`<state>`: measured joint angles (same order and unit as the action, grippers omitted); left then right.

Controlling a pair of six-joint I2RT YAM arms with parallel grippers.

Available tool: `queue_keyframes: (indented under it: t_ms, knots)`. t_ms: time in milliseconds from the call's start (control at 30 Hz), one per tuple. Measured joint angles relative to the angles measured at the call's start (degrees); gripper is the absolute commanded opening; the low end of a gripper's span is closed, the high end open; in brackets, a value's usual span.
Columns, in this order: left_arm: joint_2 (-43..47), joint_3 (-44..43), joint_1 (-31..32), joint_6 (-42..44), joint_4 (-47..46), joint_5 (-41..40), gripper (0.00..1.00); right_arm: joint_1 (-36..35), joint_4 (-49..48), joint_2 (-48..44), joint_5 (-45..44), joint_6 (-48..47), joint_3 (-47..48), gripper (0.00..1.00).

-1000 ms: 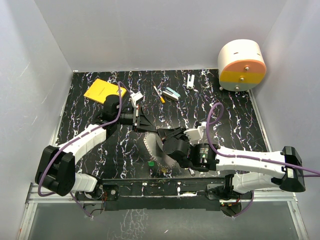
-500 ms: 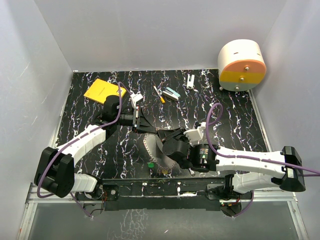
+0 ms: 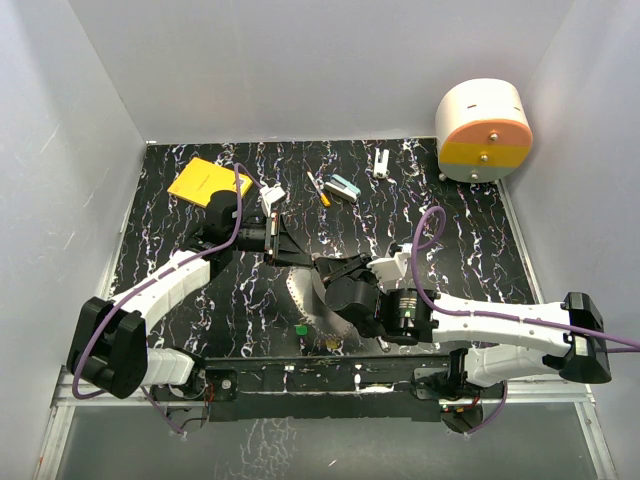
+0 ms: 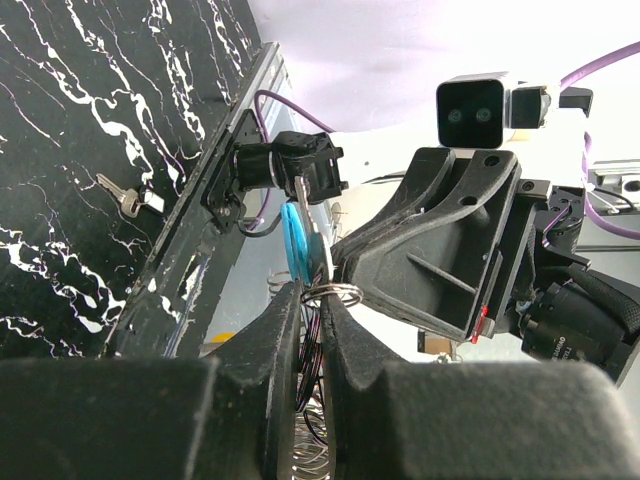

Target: Put the keys on the keyring

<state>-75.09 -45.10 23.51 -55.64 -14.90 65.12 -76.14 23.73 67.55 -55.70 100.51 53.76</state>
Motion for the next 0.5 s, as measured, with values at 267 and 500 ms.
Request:
queue_keyframes:
  t_ms: [267,500]
  knots:
    - [0.1,0.0,0.0,0.2,0.4,-0.1,0.0,0.0,-1.4,-0.1,-0.8,-1.7,0.0,0.08]
    - [0.5,0.0,0.0,0.3,0.4,-0.2,0.0,0.0,-2.5,-0.1,-1.0,-3.0,-0.1,0.08]
